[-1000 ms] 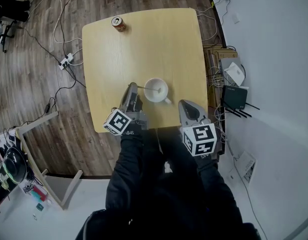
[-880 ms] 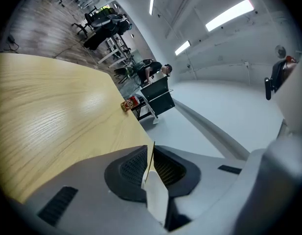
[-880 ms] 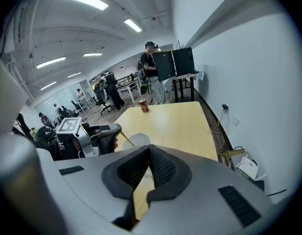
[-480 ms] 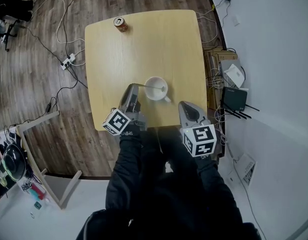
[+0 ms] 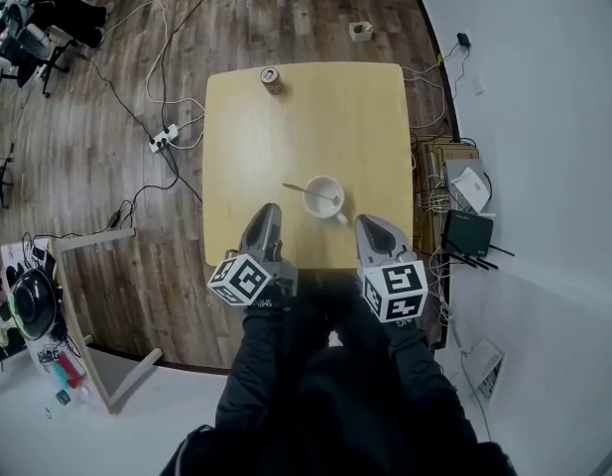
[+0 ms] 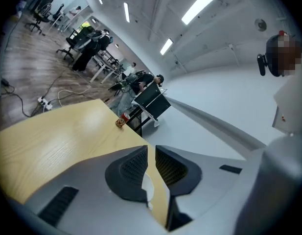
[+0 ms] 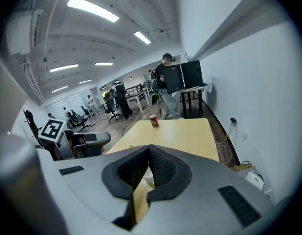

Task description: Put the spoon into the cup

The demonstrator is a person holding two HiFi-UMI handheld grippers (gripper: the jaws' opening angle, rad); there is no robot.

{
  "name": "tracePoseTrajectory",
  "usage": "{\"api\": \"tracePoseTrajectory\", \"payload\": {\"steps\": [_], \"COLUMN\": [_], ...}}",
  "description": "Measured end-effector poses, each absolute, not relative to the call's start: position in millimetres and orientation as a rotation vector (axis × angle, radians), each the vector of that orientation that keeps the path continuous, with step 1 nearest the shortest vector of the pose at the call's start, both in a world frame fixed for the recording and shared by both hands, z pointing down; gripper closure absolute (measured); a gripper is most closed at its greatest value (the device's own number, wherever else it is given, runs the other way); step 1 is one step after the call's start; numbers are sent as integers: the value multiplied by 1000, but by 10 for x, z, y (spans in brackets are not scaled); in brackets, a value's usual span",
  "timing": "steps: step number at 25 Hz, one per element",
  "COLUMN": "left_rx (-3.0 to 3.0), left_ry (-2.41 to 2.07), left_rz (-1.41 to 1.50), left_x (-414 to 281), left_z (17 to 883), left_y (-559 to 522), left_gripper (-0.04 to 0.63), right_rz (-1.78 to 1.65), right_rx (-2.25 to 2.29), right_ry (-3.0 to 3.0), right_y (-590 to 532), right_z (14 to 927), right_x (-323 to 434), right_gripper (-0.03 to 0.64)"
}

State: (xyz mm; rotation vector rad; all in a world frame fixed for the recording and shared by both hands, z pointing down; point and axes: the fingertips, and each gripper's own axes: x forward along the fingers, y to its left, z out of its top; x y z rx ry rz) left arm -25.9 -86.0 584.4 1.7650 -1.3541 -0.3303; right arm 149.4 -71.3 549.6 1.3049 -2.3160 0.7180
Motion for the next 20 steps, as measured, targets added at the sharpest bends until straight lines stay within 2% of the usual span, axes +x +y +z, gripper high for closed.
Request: {"api": "tracePoseTrajectory", "payload": {"steps": [5, 11, 20], "left_rx": [1927, 2123, 2259], "left_ry": [-1409, -1464, -1522], "left_rz": [-153, -3, 52], "left_x": [-40, 182, 245], "left_z": [5280, 4623, 4021], "left_y": [-775, -743, -625], "left_gripper": [552, 561, 561], "right_rz": [655, 581, 458], "right_rx": [1320, 1363, 1422], "right_ry": [-2408, -2500, -2609], "right_y": [-765, -725, -716], "right_z": [5019, 4450, 3822], "right_x": [1417, 1346, 1258], "right_gripper": [597, 597, 597]}}
